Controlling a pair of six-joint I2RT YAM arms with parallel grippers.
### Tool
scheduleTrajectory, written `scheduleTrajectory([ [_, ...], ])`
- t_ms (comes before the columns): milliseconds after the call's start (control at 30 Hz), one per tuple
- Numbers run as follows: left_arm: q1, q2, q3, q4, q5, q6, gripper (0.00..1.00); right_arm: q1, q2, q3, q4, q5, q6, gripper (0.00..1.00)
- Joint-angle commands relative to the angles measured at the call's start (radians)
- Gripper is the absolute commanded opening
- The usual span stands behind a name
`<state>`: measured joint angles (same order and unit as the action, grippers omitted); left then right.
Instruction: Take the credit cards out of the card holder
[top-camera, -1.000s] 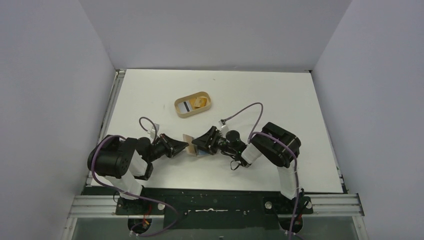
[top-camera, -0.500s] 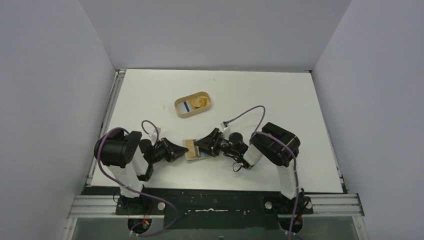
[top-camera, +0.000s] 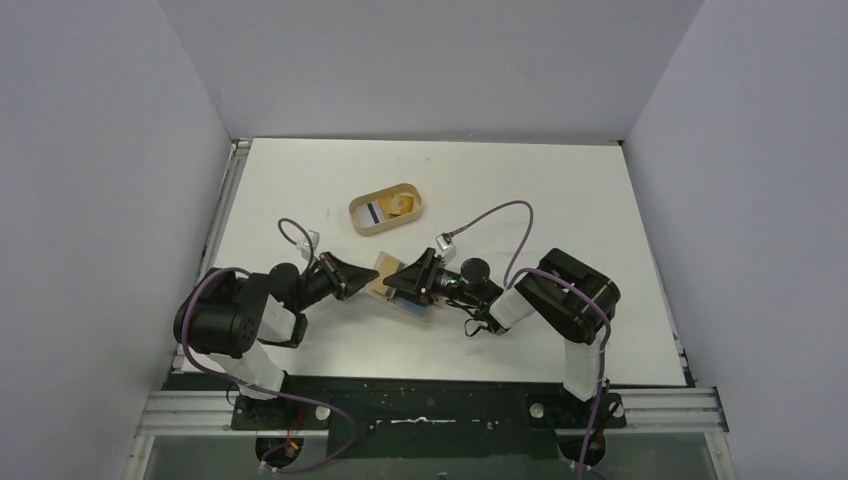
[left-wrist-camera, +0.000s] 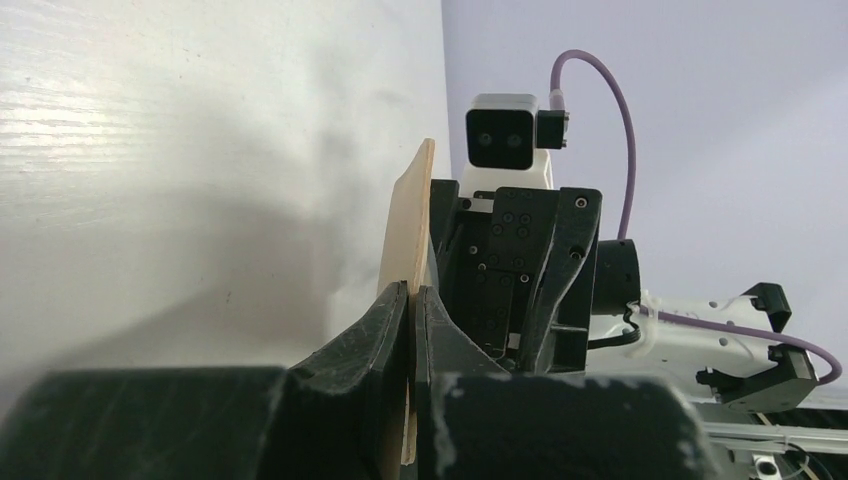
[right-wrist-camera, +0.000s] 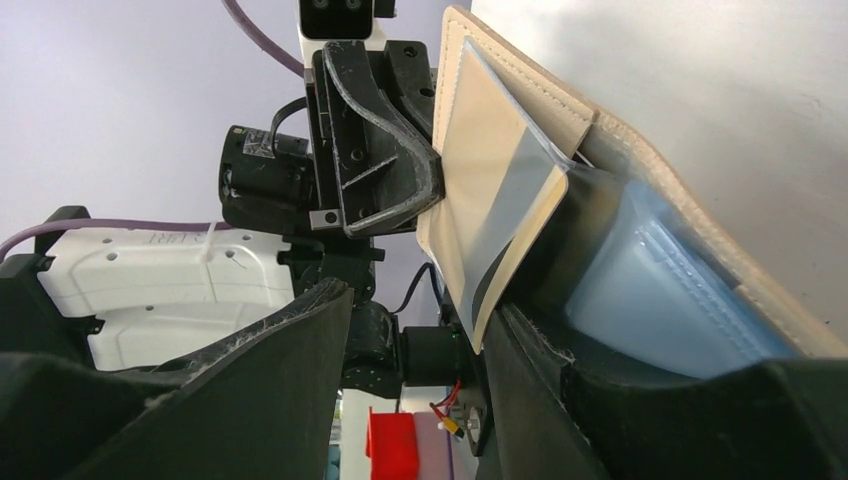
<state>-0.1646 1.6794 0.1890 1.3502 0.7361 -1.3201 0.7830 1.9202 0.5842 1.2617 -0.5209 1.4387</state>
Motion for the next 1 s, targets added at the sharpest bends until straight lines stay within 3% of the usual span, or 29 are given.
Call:
scheduleTrajectory([
  [0, -0.023, -0.039, 0.017, 0.044, 0.022, -0.03, 0.0, 0.028, -0.064, 0.051, 0.042, -0.016, -0.046, 0.51],
  [600, -0.101, 0.023, -0.051, 0.046, -0.054, 0.025, 0.0, 0.02, -0.131, 0.171, -0.081, 0.022, -0.118, 0.5],
  [967, -0.095, 0.064, -0.043, 0.046, -0.065, 0.016, 0.0, 0.008, -0.19, 0.111, -0.097, 0.014, -0.131, 0.5],
])
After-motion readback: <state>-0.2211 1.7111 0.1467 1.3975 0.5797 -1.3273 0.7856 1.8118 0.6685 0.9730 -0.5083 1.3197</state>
